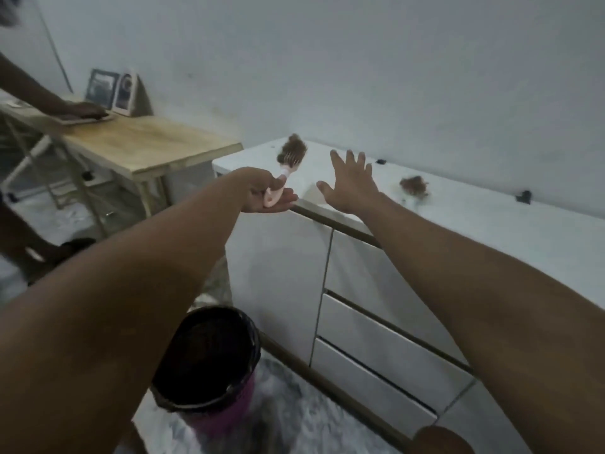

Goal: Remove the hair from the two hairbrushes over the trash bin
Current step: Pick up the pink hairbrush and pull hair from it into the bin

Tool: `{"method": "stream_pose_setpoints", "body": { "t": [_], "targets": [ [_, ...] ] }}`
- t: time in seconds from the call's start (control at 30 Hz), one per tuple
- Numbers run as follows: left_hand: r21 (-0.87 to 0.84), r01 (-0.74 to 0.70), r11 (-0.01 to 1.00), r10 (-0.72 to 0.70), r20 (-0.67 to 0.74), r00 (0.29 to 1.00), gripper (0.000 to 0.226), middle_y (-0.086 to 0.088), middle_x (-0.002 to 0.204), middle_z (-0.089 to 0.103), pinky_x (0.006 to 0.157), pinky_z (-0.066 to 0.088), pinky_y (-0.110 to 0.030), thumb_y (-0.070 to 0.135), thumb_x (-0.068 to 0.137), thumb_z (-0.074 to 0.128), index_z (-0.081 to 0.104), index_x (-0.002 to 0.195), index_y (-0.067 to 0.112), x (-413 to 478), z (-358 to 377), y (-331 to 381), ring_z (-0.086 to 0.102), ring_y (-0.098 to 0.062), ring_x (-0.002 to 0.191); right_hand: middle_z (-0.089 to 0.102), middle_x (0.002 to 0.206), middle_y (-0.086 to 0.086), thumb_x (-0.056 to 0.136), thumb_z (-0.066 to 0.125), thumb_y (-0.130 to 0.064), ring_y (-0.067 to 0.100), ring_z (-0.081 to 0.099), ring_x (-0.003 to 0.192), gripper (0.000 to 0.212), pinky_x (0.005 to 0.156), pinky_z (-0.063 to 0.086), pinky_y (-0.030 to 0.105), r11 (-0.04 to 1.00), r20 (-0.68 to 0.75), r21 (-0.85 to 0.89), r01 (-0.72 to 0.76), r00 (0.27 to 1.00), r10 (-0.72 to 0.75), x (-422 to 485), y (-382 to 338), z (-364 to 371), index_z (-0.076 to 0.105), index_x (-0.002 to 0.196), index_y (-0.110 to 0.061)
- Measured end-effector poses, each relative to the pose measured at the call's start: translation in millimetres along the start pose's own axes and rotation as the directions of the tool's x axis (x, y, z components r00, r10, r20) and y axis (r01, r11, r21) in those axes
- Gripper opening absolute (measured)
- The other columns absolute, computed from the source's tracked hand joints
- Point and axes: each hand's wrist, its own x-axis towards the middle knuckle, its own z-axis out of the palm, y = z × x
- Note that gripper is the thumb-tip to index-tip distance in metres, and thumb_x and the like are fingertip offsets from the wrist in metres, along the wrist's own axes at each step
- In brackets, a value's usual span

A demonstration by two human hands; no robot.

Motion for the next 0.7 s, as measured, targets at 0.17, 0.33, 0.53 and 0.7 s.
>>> {"method": "stream_pose_setpoints", "body": {
  "t": [0.17,0.33,0.53,0.7],
  "targets": [
    [-0.078,0.025,0.997,-0.035,-0.134,0.990,0.019,-0.017,0.100,0.066,0.051,0.061,-0.041,0.007,0.099,0.055,0.055,0.110,-0.009,-23.2,-100.7,-30.3,0.074,-0.027,0.064,0.012,0.160,0.022,0.094,0.045,-0.051,0.045,0.004,0.148,0.078,0.120,0.011,0.054,0.984,0.042,0.091,0.156,0.986,-0.160,2.5,-102.4,41.8,0.009,0.155,-0.016],
    [-0.110,0.059,0.992,-0.083,-0.225,0.971,0.017,-0.016,0.098,0.067,0.057,0.062,-0.039,0.006,0.101,0.052,0.055,0.110,-0.007,-36.0,-188.3,-73.4,0.072,-0.025,0.077,0.014,0.160,0.022,0.095,0.047,-0.050,0.044,0.007,0.148,0.077,0.120,0.013,0.055,0.962,0.091,0.169,0.216,0.968,-0.233,-13.8,-190.3,86.3,0.013,0.154,-0.016],
    [-0.130,0.129,0.983,-0.156,-0.225,0.962,0.027,-0.016,0.102,0.067,0.064,0.063,-0.041,0.004,0.101,0.051,0.052,0.125,-0.007,-32.3,-255.4,-131.7,0.070,-0.026,0.088,0.019,0.159,0.021,0.093,0.049,-0.049,0.045,0.010,0.147,0.076,0.119,0.014,0.055,0.952,0.166,0.221,0.211,0.954,-0.250,-31.3,-247.5,141.0,0.015,0.153,-0.018],
    [-0.154,0.184,0.971,-0.219,-0.258,0.941,0.022,-0.013,0.105,0.069,0.052,0.060,-0.032,0.002,0.100,0.052,0.056,0.121,-0.003,-22.1,-268.8,-185.3,0.071,-0.022,0.086,0.024,0.156,0.021,0.092,0.050,-0.049,0.046,0.014,0.146,0.074,0.118,0.016,0.056,0.949,0.231,0.242,0.200,0.939,-0.256,-49.6,-250.3,189.1,0.019,0.152,-0.018]
  ]
}}
